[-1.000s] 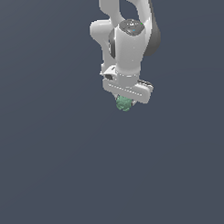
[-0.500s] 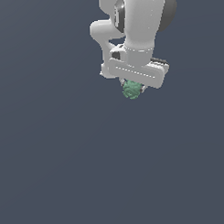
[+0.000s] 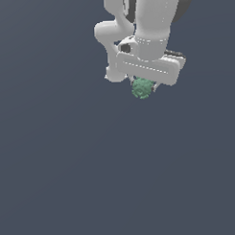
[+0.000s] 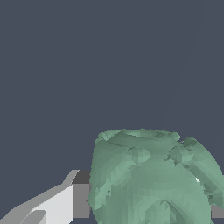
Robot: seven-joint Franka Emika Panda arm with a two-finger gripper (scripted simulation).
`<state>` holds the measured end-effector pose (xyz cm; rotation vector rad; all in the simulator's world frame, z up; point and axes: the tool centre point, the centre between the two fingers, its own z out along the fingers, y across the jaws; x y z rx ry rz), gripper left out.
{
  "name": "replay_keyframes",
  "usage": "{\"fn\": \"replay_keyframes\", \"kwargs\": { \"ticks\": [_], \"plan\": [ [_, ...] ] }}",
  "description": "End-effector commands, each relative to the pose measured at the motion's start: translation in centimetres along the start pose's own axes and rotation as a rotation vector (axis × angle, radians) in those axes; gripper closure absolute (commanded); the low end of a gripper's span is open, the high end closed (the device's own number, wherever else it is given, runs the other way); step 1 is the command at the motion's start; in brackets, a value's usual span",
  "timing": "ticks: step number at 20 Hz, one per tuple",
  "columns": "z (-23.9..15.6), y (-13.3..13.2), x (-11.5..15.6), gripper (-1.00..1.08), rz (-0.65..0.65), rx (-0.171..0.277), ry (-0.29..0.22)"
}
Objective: Pick up the object and move it to a goal position.
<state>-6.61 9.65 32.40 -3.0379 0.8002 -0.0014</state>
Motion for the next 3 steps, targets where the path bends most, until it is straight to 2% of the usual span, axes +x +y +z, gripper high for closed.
{"fn": "replay_keyframes", "kwargs": {
  "ticks": [1,3],
  "plan": [
    [0.02,-0.02,0.04,1.08,0.000,-0.001,-0.001],
    [0.12,0.00,0.07,1.08,0.000,-0.001,-0.001]
  ]
}}
